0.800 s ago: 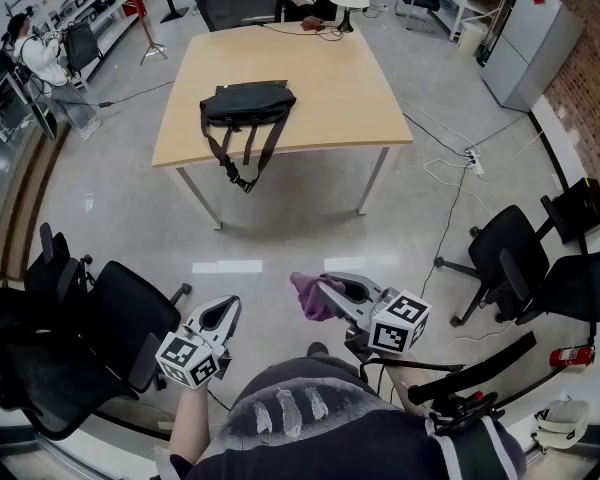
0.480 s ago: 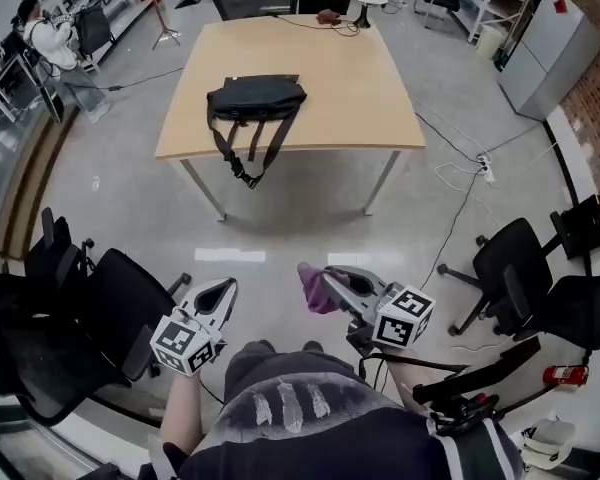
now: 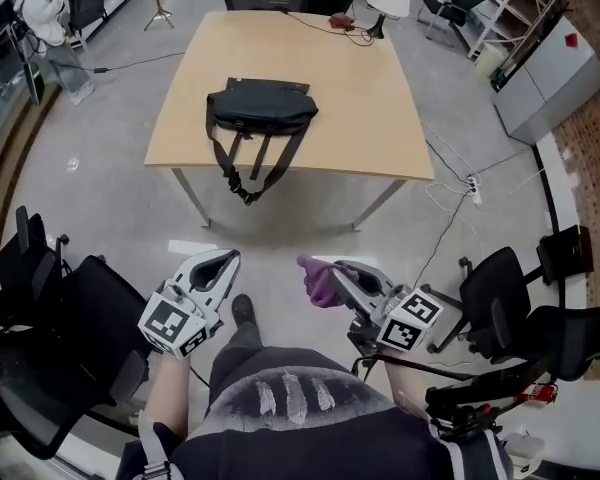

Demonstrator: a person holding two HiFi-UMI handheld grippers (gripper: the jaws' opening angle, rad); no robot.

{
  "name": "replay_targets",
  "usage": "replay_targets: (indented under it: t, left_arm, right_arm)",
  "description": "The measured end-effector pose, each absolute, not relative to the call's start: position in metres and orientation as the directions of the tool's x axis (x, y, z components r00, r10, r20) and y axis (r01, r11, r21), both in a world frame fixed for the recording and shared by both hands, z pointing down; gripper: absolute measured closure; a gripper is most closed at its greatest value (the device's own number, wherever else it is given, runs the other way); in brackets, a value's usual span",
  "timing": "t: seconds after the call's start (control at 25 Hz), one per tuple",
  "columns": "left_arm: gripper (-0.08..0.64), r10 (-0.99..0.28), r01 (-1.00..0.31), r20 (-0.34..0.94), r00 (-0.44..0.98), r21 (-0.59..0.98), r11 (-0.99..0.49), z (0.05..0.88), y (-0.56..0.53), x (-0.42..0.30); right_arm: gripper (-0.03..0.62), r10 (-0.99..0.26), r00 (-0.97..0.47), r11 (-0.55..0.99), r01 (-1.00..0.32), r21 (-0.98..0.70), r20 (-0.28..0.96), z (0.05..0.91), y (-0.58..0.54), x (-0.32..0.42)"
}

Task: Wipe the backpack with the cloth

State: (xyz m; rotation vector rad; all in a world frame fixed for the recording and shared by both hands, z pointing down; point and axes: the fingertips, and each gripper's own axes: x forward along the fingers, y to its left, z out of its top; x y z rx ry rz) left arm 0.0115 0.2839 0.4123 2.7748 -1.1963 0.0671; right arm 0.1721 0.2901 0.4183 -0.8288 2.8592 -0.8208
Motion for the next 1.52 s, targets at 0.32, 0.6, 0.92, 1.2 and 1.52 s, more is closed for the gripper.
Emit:
replay_targets:
  t: [0.32, 0.6, 0.92, 1.2, 1.52]
  left_arm:
    - [0.552, -0.643, -0.655, 0.126, 0.755, 0.096, -0.75, 0.415, 0.169, -0.061]
    - [0.553, -0.608, -0.622, 0.14, 0.782, 0.115, -0.774, 0.418, 0.099, -0.089]
    - [0.553, -0.642, -0.67, 0.204, 0.739, 0.122, -0.733, 0.433, 0.023, -0.094]
    - [0.552, -0.688, -0.73, 0.267, 0.675, 0.104, -0.676, 0.435, -0.068, -0.078]
    - [0.552, -0.7, -0.752, 0.302, 0.647, 0.101, -0.652, 0.441, -0.134, -0.089]
  right_arm:
    - [0.545, -0.505, -0.851, 0.721, -0.509, -0.47, 0.145, 0.399, 0.169, 0.069]
    - [0.545, -0.597, -0.771, 0.634, -0.622, -0.46, 0.219, 0.407, 0.082, 0.06]
    - [0.545, -0.774, -0.573, 0.574, -0.815, -0.085, 0.27, 0.391, -0.084, 0.116]
    - [0.545, -0.785, -0.434, 0.575, -0.776, 0.26, 0.442, 0.481, -0.232, 0.123]
    - [0.545, -0.574, -0.385, 0.708, -0.677, 0.202, 0.723, 0.609, -0.272, 0.079]
